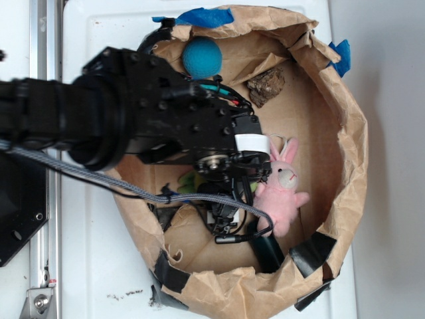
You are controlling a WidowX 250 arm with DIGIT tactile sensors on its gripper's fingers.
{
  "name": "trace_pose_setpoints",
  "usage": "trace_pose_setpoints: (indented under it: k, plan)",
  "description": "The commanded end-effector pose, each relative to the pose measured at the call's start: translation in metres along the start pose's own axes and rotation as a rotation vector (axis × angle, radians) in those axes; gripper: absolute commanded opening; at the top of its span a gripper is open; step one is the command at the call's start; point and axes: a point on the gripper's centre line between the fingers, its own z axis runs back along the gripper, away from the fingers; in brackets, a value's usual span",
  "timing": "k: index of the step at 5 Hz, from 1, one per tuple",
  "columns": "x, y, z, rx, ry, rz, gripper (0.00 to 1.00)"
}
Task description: Grab the green animal.
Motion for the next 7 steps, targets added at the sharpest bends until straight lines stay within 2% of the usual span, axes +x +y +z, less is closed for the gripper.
trace_pose_setpoints:
  k: [1, 2, 4, 5, 6, 7]
  plan:
    - [0.005, 0.010, 0.014, 0.007, -0.047, 0.027, 0.00]
    - [0.006, 0.016, 0.046, -0.004, -0.053, 0.056, 0.00]
    - [0.008, 0.035, 0.146, -0.089, -0.044, 0.190, 0.00]
    - [0.008, 0.024, 0.164, -0.081, -0.069, 0.161, 0.00]
    - [0.004, 0.013, 0.170, -0.050, -0.106, 0.152, 0.00]
    - [0.004, 0.012, 0.167, -0.039, -0.101, 0.161, 0.00]
